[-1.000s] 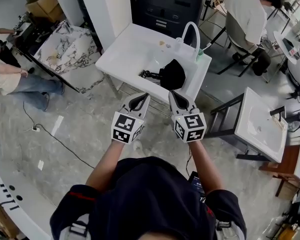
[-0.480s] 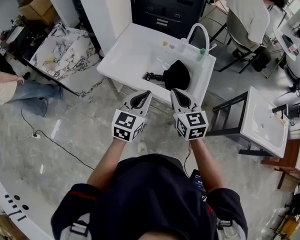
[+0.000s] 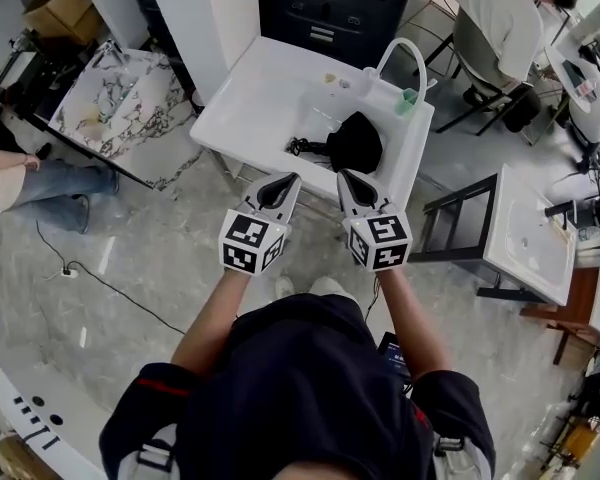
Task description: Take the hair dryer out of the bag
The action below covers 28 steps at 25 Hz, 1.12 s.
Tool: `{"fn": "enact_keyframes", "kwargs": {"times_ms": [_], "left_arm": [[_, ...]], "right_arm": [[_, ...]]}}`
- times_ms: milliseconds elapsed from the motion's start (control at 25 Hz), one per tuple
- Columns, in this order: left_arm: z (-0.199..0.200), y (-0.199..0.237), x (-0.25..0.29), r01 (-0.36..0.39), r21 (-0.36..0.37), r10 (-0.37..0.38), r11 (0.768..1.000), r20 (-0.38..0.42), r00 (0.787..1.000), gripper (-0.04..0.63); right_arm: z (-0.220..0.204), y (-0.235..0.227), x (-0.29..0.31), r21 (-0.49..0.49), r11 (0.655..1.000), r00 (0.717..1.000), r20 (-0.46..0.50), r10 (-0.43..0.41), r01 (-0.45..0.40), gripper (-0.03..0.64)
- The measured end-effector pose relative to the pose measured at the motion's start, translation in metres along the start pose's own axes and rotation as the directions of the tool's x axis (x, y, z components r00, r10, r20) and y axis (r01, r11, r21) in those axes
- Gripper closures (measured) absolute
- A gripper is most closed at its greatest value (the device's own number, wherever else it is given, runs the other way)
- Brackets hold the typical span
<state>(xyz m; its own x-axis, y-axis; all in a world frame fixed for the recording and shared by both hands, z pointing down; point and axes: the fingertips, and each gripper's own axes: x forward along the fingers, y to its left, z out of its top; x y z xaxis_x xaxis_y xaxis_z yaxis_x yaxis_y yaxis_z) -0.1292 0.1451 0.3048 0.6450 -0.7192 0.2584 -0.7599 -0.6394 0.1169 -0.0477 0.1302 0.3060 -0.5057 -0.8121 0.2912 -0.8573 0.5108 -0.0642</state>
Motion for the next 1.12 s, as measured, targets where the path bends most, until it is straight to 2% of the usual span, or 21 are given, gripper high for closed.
{"fn": "enact_keyframes", "kwargs": {"times_ms": [480,800,1120], "left_arm": [[0.002,-0.010,0.040,0.041,0.040,-0.039,0.998,-0.033,0.999,0.577],[0.013,-0.013,0.080,0.061,0.035,-0.060,0.998,-0.035,0.998,0.577],[0.017,0.002,0.118,0.027,0.023,-0.026,0.999,-0.056,0.998,0.577]], "right_arm": [[0.004,-0.037,0.009,0.015,1.000,1.000,0.008,-0.005,0.005,0.583],[0.011,-0.074,0.025,0.047,0.999,1.000,0.016,0.004,-0.005,0.583],[0.012,-0.109,0.051,0.076,0.997,1.000,0.004,0.030,-0.030,0.583]]}}
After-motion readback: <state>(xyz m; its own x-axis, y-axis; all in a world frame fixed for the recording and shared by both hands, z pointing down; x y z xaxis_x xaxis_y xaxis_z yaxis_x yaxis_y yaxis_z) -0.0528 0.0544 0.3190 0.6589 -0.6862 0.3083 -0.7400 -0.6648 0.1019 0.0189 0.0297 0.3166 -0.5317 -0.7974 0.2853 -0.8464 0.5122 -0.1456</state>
